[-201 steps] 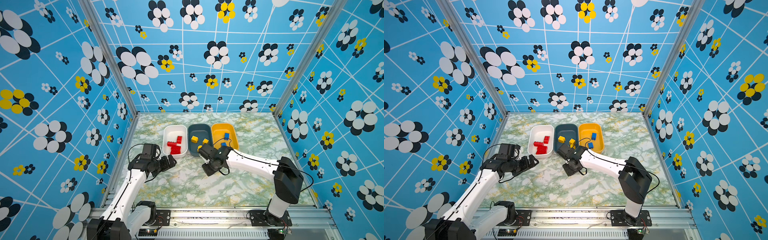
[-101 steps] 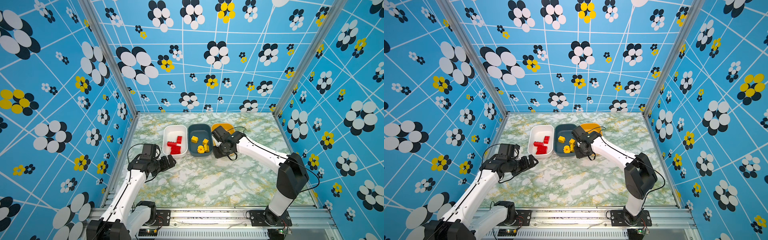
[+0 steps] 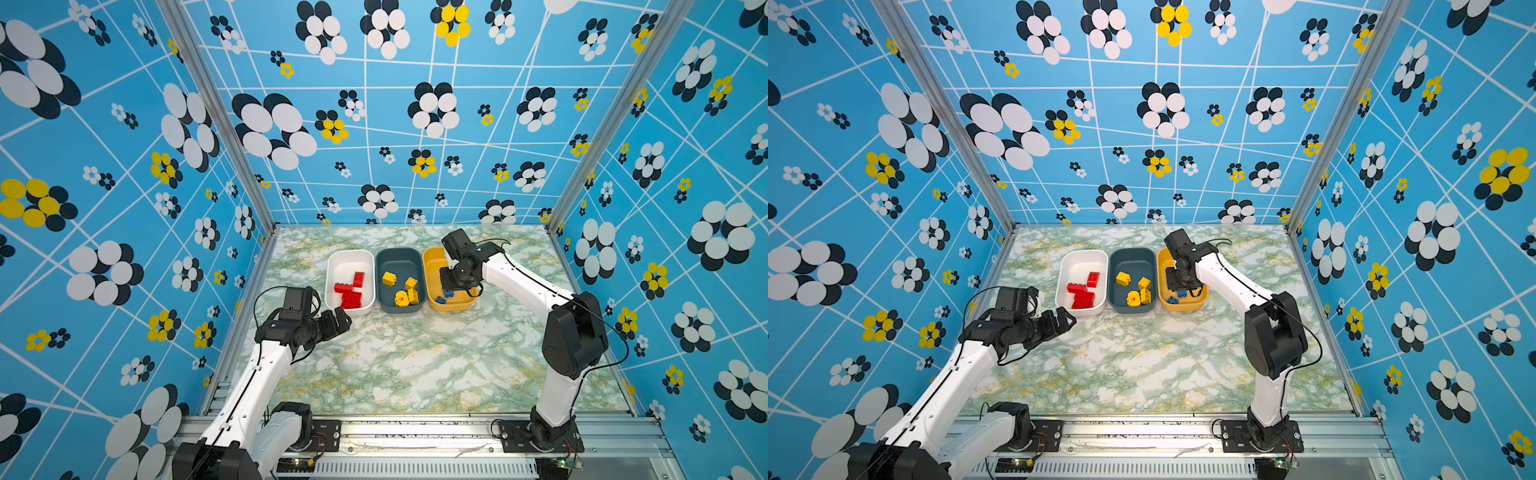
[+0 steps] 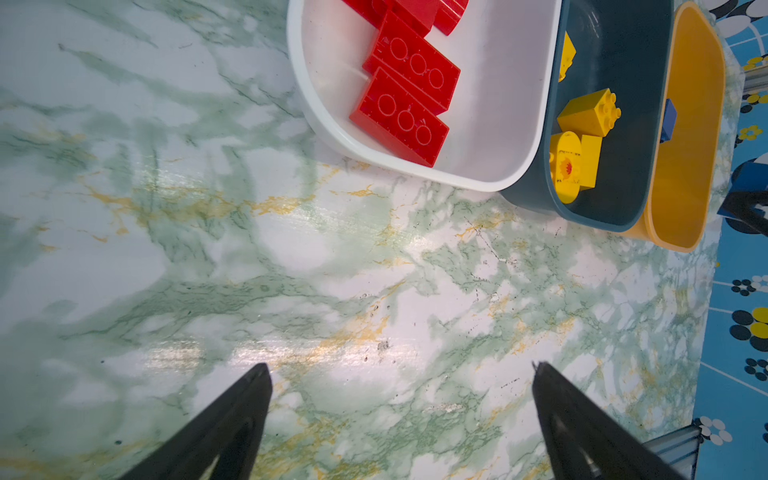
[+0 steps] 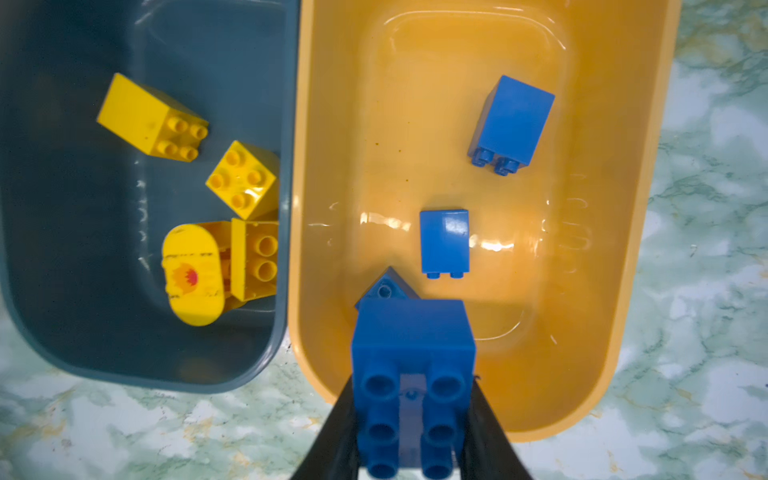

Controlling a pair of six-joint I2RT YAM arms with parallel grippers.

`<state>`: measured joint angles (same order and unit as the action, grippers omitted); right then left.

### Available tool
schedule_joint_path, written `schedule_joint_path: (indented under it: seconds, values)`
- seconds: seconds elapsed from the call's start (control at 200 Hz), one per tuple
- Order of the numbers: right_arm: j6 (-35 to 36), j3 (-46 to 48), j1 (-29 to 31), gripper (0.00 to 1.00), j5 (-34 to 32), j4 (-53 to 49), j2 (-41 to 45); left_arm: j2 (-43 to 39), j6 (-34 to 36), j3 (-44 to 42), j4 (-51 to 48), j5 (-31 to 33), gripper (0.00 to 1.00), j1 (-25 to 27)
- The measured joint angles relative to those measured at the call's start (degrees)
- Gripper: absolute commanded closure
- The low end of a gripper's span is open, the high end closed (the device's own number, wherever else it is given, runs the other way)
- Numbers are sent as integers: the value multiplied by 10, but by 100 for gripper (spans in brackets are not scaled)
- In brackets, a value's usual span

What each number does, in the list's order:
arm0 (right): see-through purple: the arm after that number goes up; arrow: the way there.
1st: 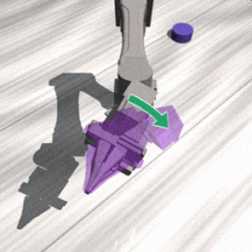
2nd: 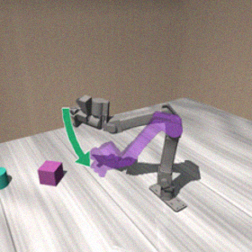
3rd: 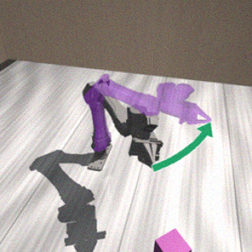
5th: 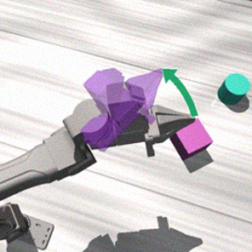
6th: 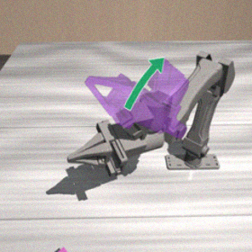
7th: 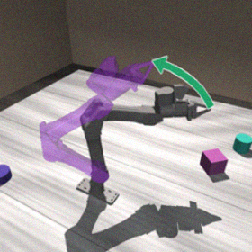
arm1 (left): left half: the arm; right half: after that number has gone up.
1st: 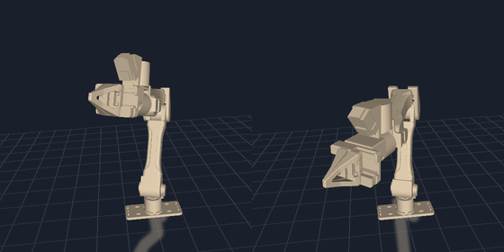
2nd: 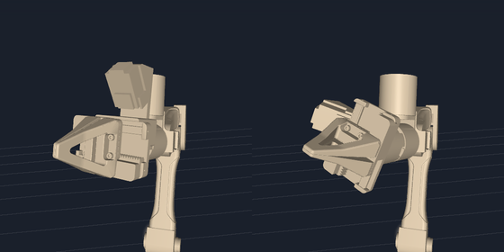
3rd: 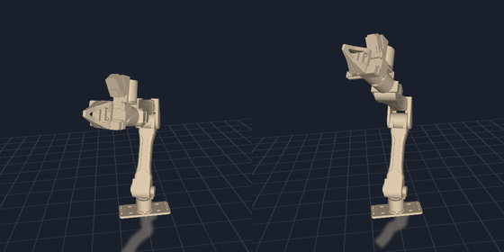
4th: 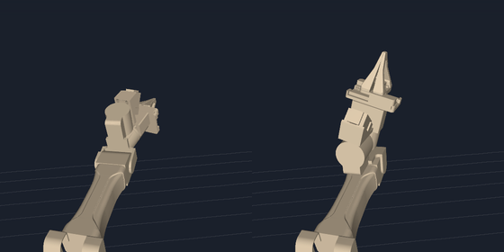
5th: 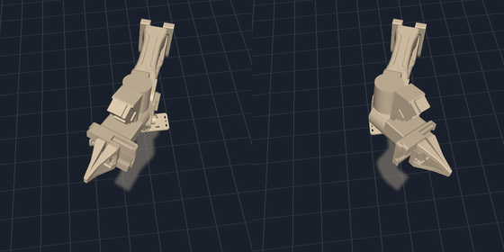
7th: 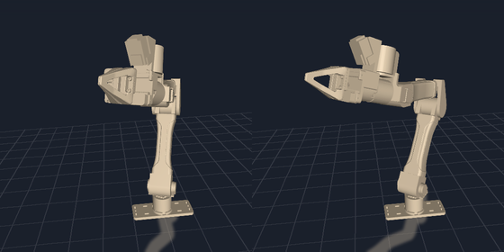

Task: Sort the legos into containers by color

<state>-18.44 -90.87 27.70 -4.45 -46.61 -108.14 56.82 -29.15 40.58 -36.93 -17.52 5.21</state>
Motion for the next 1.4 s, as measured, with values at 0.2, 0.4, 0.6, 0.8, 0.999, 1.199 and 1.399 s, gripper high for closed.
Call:
schedule_joint_path:
  seconds: [0.2,0.4,0.6,0.8,0.999,1.199,1.399]
  values:
    - [9,-35,-20,62,-2,-10,-33,0,0,-19,7,5,1,1]
    - [19,-80,-23,44,-6,-26,-71,6,5,-20,24,10,1,1]
    - [22,-94,-28,33,-8,-40,-84,23,15,-20,45,17,1,2]
    - [22,-47,-28,16,-8,-14,-60,23,27,-20,67,29,1,2]
    - [30,57,-34,1,-7,44,22,-13,59,-23,88,62,1,2]
    - [37,175,-70,1,-4,145,125,-15,103,-23,136,97,1,5]
    - [52,330,-139,1,-22,257,238,-15,151,-57,251,126,1,6]
